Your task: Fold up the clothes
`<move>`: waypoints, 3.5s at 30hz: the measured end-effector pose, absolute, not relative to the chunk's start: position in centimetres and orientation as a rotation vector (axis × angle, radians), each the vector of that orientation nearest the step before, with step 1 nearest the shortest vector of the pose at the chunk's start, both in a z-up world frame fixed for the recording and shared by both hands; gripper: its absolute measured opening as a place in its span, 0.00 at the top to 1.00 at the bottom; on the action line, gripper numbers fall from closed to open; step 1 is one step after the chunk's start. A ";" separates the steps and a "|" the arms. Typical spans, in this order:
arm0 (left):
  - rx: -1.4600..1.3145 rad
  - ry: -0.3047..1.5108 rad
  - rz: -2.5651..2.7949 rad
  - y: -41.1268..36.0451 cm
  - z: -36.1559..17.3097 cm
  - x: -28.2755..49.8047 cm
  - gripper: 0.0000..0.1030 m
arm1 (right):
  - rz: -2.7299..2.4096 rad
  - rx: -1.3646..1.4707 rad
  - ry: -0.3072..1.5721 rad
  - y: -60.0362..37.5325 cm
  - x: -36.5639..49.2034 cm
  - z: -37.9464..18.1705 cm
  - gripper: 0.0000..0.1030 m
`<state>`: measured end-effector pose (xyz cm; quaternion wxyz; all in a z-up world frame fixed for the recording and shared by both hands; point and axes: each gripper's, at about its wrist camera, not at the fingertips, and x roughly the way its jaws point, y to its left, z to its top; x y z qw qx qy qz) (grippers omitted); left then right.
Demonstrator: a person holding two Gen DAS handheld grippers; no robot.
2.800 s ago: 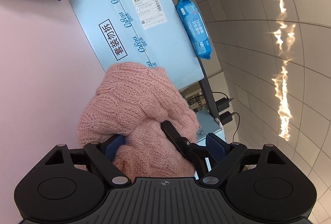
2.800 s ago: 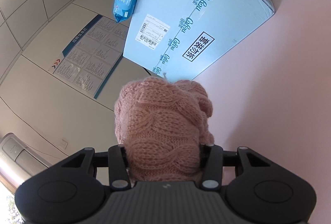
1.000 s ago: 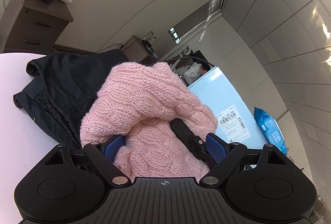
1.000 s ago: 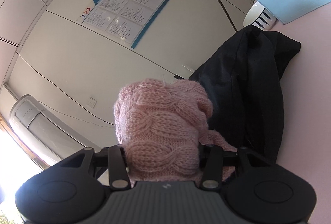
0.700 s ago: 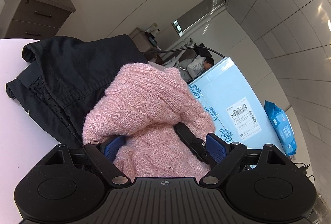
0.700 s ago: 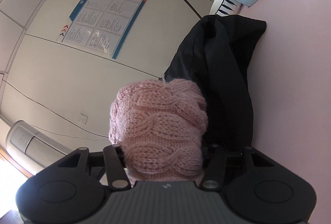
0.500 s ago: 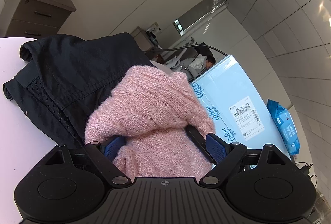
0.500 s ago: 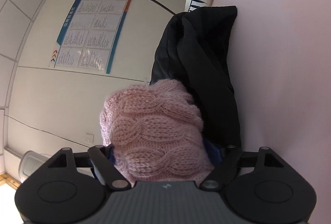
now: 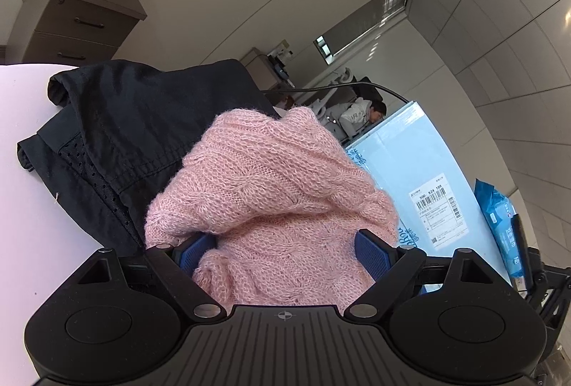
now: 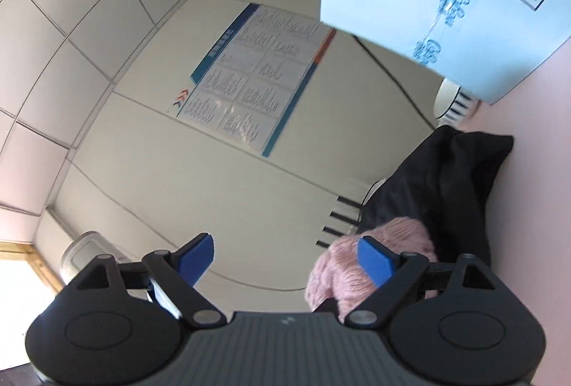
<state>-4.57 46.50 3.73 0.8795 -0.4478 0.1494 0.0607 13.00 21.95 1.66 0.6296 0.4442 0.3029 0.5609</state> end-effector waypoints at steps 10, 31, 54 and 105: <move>-1.012 0.282 0.029 46.4 3.9 -7.0 0.15 | 1.128 1.027 0.824 25.0 15.4 -2.1 0.13; -1.051 0.383 0.170 41.2 1.8 -5.7 0.15 | 1.153 0.972 0.820 22.4 14.0 -0.4 0.08; -0.864 0.128 0.125 37.6 8.4 -9.3 0.15 | 1.183 0.989 0.891 20.0 12.8 -0.8 0.08; -0.754 0.201 0.263 37.3 10.1 -6.9 0.07 | 1.169 1.174 0.846 13.8 11.6 -1.7 0.03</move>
